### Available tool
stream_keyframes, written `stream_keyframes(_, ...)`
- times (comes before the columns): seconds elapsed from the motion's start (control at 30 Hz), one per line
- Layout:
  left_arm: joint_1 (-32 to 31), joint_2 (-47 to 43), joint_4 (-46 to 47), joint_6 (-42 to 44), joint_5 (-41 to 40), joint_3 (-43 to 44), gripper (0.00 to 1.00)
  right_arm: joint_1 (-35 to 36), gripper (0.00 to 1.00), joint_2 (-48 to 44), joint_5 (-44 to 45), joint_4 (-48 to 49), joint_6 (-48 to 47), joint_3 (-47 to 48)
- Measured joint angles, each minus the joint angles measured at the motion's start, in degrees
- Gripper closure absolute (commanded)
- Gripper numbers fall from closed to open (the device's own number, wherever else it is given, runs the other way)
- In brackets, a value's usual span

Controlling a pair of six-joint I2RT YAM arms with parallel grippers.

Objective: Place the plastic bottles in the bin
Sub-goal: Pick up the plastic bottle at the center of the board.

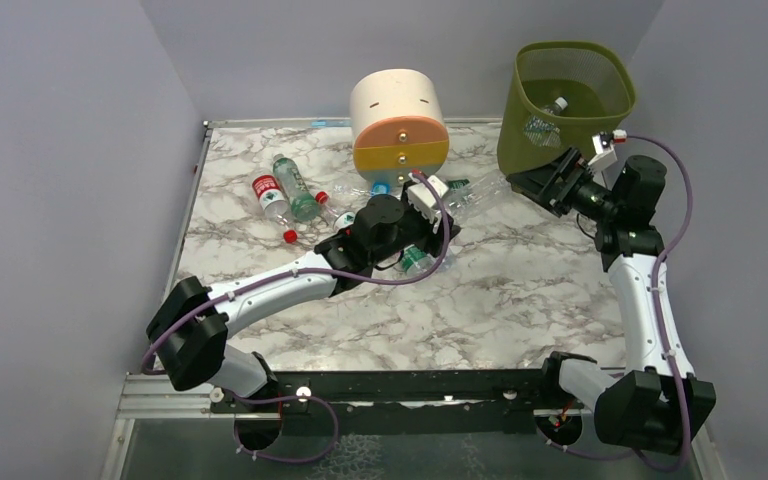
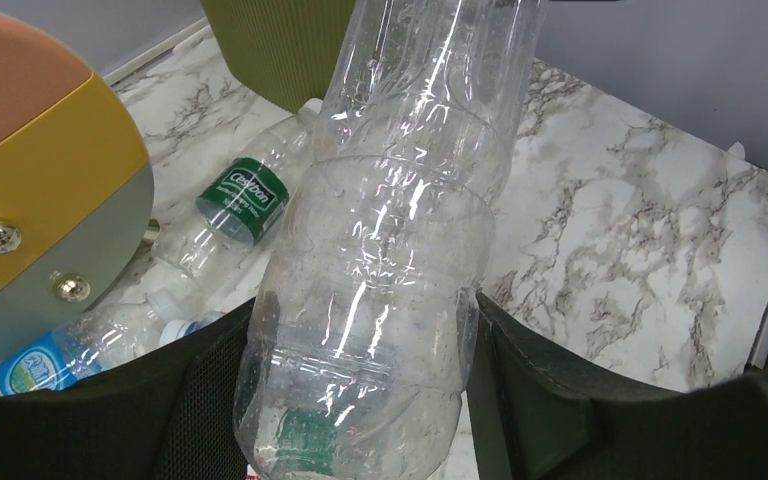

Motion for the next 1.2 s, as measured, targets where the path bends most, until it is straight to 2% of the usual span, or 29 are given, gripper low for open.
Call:
stream_keyframes(0.37, 0.0, 0.02, 0.04, -1.97, 0.33, 0.0, 0.49, 1.36, 0.0, 0.63, -3.82, 6.05, 5.2, -3.06)
stream_keyframes(0.9, 0.11, 2.54, 1.6, -3.41, 0.98, 1.33, 0.5, 9.14, 0.01, 2.91, -3.63, 9.99, 7.89, -4.35)
stream_keyframes(1.0, 0.11, 3.17, 1.84, -3.48, 1.62, 1.97, 0.5, 9.46, 0.05, 3.13, -3.61, 10.6, 8.33, -4.74)
stream_keyframes(1.2, 0.11, 3.34, 2.6, -3.61, 2.91, 2.01, 0.48, 9.53, 0.26, 4.31, -3.48, 12.13, 9.18, -4.76)
